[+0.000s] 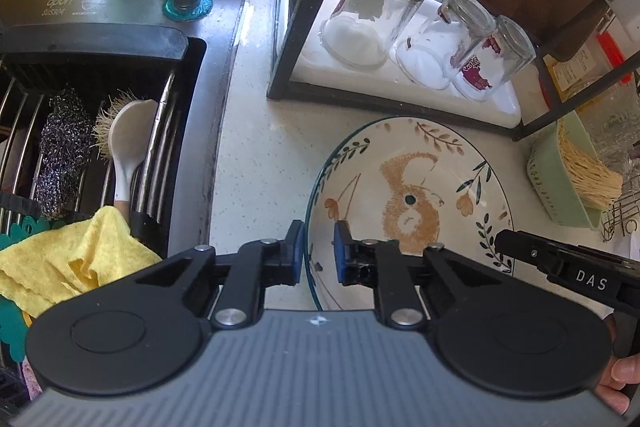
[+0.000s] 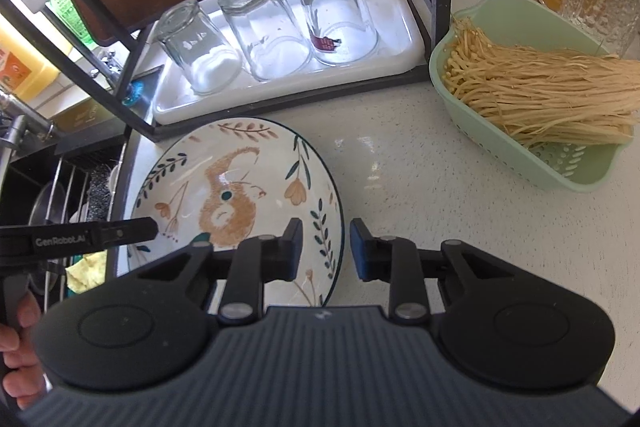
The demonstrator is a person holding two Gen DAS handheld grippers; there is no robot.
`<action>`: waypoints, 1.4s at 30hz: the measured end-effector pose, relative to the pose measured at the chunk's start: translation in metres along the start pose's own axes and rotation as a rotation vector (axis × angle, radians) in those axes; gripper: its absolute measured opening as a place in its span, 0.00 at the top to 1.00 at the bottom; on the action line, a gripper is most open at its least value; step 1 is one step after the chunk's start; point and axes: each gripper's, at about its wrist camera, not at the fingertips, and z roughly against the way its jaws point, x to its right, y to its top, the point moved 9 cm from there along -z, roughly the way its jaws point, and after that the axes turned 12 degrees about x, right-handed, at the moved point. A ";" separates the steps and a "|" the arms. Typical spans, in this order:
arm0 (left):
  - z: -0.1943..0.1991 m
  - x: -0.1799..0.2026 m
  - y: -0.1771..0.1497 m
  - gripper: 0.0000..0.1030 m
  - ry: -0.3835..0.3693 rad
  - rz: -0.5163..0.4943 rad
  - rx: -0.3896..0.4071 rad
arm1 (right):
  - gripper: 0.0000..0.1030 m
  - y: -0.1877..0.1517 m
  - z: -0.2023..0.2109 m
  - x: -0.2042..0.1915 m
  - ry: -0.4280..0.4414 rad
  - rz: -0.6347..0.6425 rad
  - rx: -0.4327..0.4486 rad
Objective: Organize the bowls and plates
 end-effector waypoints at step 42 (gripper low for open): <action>0.102 0.062 -0.020 0.85 -0.153 0.078 0.030 | 0.76 -0.005 0.105 0.027 0.132 -0.133 0.020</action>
